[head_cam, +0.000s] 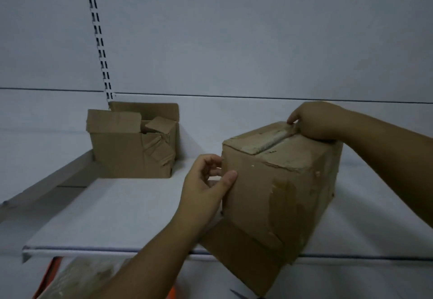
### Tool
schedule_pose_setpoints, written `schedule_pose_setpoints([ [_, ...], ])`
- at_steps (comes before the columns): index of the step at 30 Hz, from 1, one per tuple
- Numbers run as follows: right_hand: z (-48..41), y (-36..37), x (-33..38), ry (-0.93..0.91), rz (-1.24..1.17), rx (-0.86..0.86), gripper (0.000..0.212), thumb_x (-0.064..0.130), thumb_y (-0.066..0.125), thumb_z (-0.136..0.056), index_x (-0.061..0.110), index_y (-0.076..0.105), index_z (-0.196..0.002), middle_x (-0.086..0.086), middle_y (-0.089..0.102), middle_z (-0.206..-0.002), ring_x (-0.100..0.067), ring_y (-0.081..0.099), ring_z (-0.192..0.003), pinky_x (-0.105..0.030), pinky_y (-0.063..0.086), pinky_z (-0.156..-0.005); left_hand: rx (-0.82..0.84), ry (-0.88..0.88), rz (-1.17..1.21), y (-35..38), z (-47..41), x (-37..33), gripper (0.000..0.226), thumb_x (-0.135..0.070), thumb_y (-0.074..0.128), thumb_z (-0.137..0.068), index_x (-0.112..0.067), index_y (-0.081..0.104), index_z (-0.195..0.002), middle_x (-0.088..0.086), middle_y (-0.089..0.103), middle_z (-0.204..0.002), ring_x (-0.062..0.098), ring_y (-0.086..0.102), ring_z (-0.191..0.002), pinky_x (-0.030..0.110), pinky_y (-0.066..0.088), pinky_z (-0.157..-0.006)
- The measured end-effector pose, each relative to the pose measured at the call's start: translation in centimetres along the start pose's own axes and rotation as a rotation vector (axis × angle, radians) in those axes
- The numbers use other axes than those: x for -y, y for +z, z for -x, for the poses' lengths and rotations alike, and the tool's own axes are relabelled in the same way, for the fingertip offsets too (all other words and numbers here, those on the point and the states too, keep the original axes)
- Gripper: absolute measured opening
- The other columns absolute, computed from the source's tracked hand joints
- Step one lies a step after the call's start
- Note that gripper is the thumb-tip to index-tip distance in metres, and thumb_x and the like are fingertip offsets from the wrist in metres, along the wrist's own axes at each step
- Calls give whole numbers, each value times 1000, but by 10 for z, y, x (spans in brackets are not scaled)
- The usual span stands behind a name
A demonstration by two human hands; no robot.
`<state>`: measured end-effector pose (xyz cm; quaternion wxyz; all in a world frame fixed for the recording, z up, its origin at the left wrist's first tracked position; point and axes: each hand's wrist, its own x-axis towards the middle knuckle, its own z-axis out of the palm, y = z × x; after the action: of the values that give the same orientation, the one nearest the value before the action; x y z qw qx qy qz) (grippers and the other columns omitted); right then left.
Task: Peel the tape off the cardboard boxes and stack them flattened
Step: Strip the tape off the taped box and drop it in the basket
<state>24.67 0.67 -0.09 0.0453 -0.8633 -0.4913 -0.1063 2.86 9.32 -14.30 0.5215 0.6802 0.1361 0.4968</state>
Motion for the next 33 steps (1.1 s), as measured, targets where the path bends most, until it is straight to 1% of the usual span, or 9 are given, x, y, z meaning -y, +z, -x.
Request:
schedule_pose_setpoints([
  [4, 21, 8, 17, -99, -459, -27, 37, 56, 44, -89, 32, 67, -105, 15, 56, -104, -3, 52, -88, -20, 35, -70, -40, 48, -76, -4, 0, 3, 24, -20, 74, -75, -28, 56, -89, -10, 60, -84, -1, 58, -73, 10, 47, -60],
  [8, 30, 15, 16, -152, -433, -30, 30, 53, 48, -87, 40, 63, -109, 19, 56, -106, -6, 50, -97, -22, 33, -76, -63, 196, -240, -3, 9, -3, 30, -43, 71, -66, -37, 57, -92, -16, 59, -100, 2, 56, -92, 12, 49, -73],
  [12, 28, 17, 17, -110, -470, -52, 29, 51, 51, -86, 37, 64, -108, 16, 59, -107, -7, 52, -99, -26, 35, -83, 14, 368, -411, 0, 15, -5, 60, -55, 62, -69, -45, 41, -124, -28, 36, -127, -11, 38, -115, 3, 35, -92],
  [17, 29, 15, 22, -68, -465, -58, 26, 51, 52, -87, 37, 65, -105, 14, 60, -105, -9, 53, -99, -28, 36, -83, 116, 414, -463, 0, 16, -5, 72, -57, 62, -68, -33, 38, -131, -6, 32, -136, 15, 34, -124, 21, 31, -99],
  [21, 30, 15, 25, -44, -422, -73, 26, 48, 52, -87, 34, 68, -103, 13, 61, -102, -9, 52, -96, -28, 36, -81, 149, 475, -449, 0, 15, -1, 64, -50, 64, -71, -31, 43, -129, -3, 26, -143, 12, 29, -131, 22, 32, -104],
  [23, 32, 16, 27, -8, -385, -178, 27, 46, 54, -86, 28, 72, -96, 10, 63, -93, -10, 55, -89, -28, 38, -77, 166, 486, -390, 0, 14, 2, 65, -47, 67, -72, -32, 43, -130, -6, 22, -146, -2, 23, -133, 14, 30, -107],
  [25, 39, 16, 28, 12, -414, -424, 28, 40, 56, -87, 19, 74, -82, 7, 67, -80, -10, 58, -77, -27, 40, -72, 183, 436, -355, -1, 14, 1, 77, -52, 68, -69, -42, 33, -136, -11, 17, -150, -13, 16, -132, 6, 27, -103],
  [28, 54, 10, 31, 6, -501, -643, 26, 36, 58, -86, 17, 73, -75, 11, 66, -69, -3, 58, -66, -26, 43, -66, 226, 277, -318, 0, 15, -2, 95, -65, 68, -59, -63, 10, -134, -21, 15, -150, -15, 18, -129, 17, 33, -100],
  [33, 69, 5, 51, -147, -517, -143, 36, 64, 50, -76, 41, 66, -97, 29, 61, -98, 6, 53, -94, -16, 36, -76, 277, 269, -333, 2, 16, -2, 90, -70, 62, -60, -67, 7, -131, -21, 14, -149, -18, 18, -127, 11, 30, -97],
])
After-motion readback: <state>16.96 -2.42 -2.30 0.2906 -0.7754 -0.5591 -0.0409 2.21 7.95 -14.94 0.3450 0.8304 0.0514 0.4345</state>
